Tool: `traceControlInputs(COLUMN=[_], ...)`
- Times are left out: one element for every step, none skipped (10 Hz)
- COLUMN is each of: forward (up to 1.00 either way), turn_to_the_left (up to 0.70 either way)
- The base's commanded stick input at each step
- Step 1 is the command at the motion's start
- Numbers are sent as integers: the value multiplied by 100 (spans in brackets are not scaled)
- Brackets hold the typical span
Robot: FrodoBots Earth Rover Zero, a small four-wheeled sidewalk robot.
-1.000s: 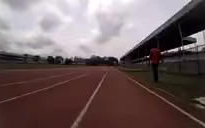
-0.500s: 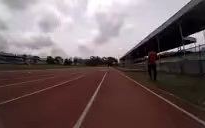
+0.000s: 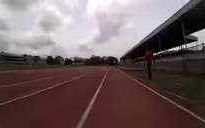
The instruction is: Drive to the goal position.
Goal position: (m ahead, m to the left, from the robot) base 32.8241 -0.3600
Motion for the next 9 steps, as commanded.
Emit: traceControlInputs(forward=[70, 70, 70, 70, 70, 70, 70, 70, 70], turn_to_the_left=[0, 0, 0, 0, 0, 0, 0, -14, -14])
